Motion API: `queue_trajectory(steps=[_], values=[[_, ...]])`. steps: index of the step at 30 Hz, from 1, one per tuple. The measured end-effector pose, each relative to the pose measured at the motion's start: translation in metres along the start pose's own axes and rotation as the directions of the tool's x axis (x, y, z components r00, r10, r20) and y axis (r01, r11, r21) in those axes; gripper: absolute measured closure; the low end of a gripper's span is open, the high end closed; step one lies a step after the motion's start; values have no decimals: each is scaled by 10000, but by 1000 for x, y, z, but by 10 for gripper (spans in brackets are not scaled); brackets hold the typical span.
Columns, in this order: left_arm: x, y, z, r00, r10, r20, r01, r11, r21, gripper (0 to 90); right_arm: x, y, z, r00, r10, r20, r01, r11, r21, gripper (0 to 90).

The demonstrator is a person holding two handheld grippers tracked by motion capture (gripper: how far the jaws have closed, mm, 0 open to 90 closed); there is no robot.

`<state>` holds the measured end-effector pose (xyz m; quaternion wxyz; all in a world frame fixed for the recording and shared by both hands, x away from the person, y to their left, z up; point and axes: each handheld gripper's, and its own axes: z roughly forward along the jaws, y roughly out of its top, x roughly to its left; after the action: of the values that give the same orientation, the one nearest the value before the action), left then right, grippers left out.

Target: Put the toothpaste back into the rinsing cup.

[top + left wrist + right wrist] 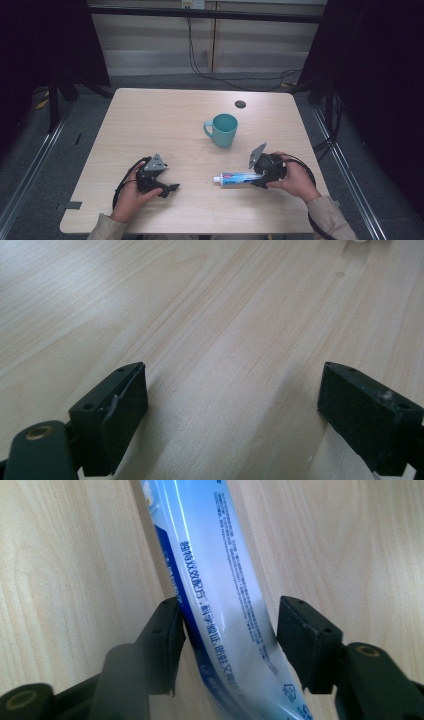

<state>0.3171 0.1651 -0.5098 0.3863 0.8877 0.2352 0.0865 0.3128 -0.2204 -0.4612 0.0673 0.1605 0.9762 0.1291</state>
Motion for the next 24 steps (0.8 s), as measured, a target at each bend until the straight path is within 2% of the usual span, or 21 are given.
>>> queue_trajectory(steps=[5,6,12,14,16,20,24], values=[[0,0,0,10000,3,7,-3,10000,8,124,-4,0,3,9996,-49,-270,50,10000,33,486],[0,0,0,10000,2,8,-2,10000,9,124,-4,0,3,9992,121,-378,-122,9999,-21,507],[0,0,0,10000,5,4,-5,10000,1,124,-6,0,1,9967,155,-792,-176,9995,-260,718],[0,0,0,10000,-5,2,5,10000,1,124,-7,0,1,9966,363,-740,-391,9986,-367,727],[0,0,0,10000,-38,22,38,10000,2,124,-6,0,0,9974,152,-704,-181,9990,-403,733],[0,0,0,10000,-58,-25,59,10000,57,125,-7,-2,-3,9976,148,-672,-172,9992,-355,740],[1,0,-1,9999,-76,-94,76,10000,-9,146,-10,-6,-9,9982,266,-539,-302,9973,-666,742]])
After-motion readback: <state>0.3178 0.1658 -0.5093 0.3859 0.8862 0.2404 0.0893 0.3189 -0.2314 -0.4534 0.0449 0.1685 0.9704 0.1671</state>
